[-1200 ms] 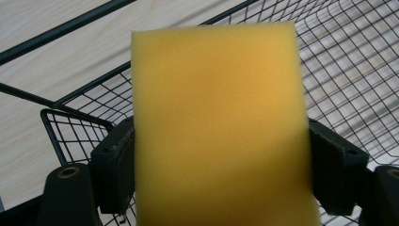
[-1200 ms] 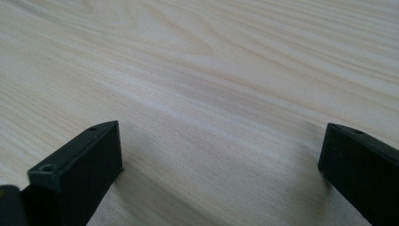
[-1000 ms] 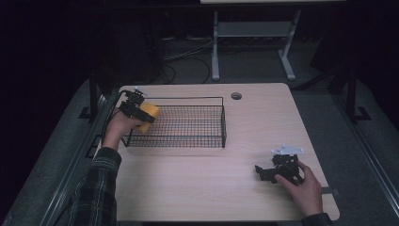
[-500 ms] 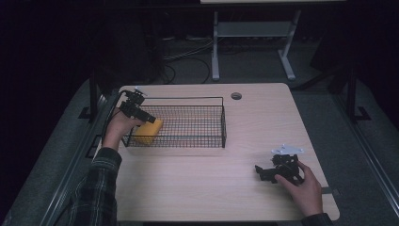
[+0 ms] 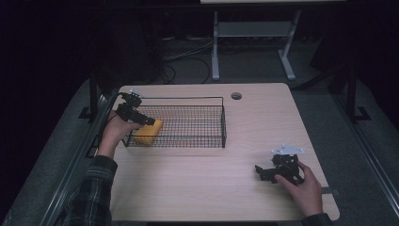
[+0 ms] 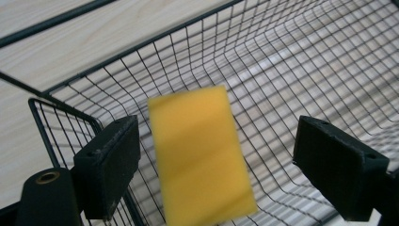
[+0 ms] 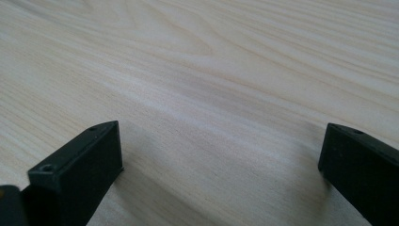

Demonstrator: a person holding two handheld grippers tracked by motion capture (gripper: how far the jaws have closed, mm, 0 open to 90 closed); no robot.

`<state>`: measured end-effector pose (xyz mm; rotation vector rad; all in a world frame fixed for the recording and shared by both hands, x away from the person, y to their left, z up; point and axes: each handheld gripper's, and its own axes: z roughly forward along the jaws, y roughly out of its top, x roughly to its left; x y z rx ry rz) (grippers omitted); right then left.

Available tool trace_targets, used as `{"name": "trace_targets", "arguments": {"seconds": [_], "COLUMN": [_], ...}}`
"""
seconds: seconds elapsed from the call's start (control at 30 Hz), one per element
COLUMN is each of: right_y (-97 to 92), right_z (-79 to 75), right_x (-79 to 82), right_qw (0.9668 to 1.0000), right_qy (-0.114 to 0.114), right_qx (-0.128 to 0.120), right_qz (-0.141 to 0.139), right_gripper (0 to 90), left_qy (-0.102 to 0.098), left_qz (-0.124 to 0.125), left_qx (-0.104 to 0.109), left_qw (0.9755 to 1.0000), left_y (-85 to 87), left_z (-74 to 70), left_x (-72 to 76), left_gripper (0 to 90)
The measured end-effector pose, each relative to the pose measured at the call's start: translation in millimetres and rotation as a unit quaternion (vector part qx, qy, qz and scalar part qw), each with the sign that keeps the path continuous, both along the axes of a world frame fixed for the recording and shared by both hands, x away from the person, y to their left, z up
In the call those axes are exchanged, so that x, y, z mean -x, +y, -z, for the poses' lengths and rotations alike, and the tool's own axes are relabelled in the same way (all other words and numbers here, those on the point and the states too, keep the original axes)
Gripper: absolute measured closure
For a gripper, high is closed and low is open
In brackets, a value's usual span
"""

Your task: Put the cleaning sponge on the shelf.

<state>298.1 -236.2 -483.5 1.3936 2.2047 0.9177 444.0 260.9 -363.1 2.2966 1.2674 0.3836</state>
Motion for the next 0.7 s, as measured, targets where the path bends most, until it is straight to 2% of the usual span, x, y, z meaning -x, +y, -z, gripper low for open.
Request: {"name": "trace_targets", "arguments": {"seconds": [0.4,0.7], "right_y": [0.0,0.0], "right_z": [0.0,-0.1], "right_x": [0.0,0.1], "right_qw": [1.0,1.0], "right_qy": [0.0,0.0], "right_qx": [0.0,0.0], "right_qz": [0.0,0.0], "right_gripper": [0.0,0.0], "left_qy": [-0.038,-0.063], "left_qz": [0.009,0.024], "left_qx": [0.016,0.031], "left_qw": [0.9991,0.9973], "left_y": [5.8,4.3], "left_z": [-5.4,4.0], "left_x": [47.1,84.6], "left_gripper": [15.0,14.9]}}
